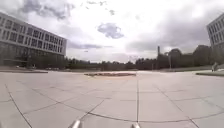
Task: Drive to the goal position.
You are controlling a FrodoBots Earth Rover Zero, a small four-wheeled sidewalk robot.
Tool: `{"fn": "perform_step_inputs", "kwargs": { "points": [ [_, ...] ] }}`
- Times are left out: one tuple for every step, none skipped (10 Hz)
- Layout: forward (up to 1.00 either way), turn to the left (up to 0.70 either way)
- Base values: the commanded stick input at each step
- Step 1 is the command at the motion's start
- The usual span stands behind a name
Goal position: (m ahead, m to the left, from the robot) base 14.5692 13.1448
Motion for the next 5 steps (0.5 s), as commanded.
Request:
{"fn": "perform_step_inputs", "kwargs": {
  "points": [
    [1.0,0.39],
    [1.0,0.4],
    [1.0,0.4],
    [1.0,0.4],
    [1.0,0.4]
  ]
}}
